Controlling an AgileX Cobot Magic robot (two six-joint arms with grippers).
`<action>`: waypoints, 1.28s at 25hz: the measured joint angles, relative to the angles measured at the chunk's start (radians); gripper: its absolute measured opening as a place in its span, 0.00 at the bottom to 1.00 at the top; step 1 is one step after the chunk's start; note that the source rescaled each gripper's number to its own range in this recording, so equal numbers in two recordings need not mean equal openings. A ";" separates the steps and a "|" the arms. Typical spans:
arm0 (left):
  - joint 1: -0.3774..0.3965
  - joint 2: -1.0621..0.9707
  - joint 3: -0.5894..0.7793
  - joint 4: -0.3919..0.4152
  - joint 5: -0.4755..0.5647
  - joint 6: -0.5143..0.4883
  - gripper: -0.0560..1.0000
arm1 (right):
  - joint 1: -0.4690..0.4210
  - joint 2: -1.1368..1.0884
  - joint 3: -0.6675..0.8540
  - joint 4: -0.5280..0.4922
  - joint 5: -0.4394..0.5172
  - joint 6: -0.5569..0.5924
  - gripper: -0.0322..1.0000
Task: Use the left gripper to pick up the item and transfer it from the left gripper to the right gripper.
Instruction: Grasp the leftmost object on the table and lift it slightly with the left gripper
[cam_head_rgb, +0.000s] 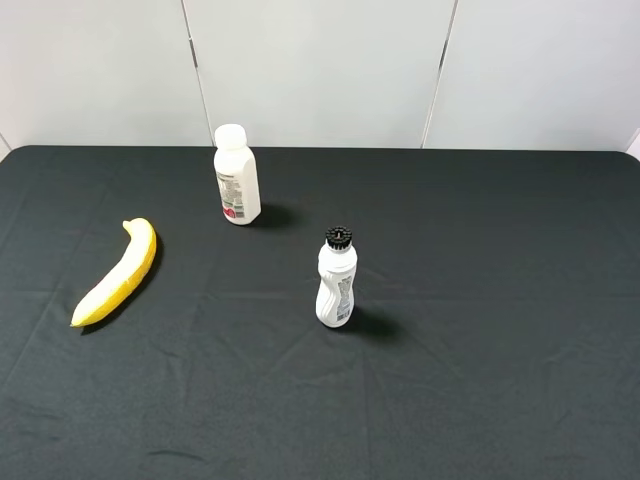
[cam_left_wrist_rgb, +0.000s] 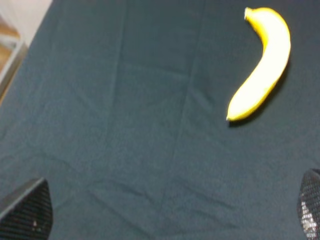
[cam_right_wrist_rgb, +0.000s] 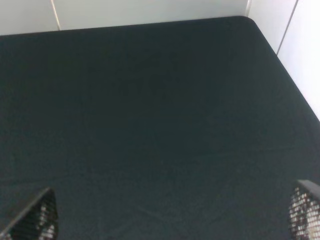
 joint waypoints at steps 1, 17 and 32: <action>0.000 0.033 -0.018 0.000 0.001 0.000 0.98 | 0.000 0.000 0.000 0.000 0.000 0.000 1.00; -0.086 0.558 -0.152 -0.002 -0.086 0.000 0.98 | 0.000 0.000 0.000 0.000 0.000 0.000 1.00; -0.290 1.044 -0.214 -0.002 -0.253 0.006 0.98 | 0.000 0.000 0.000 0.000 0.000 0.000 1.00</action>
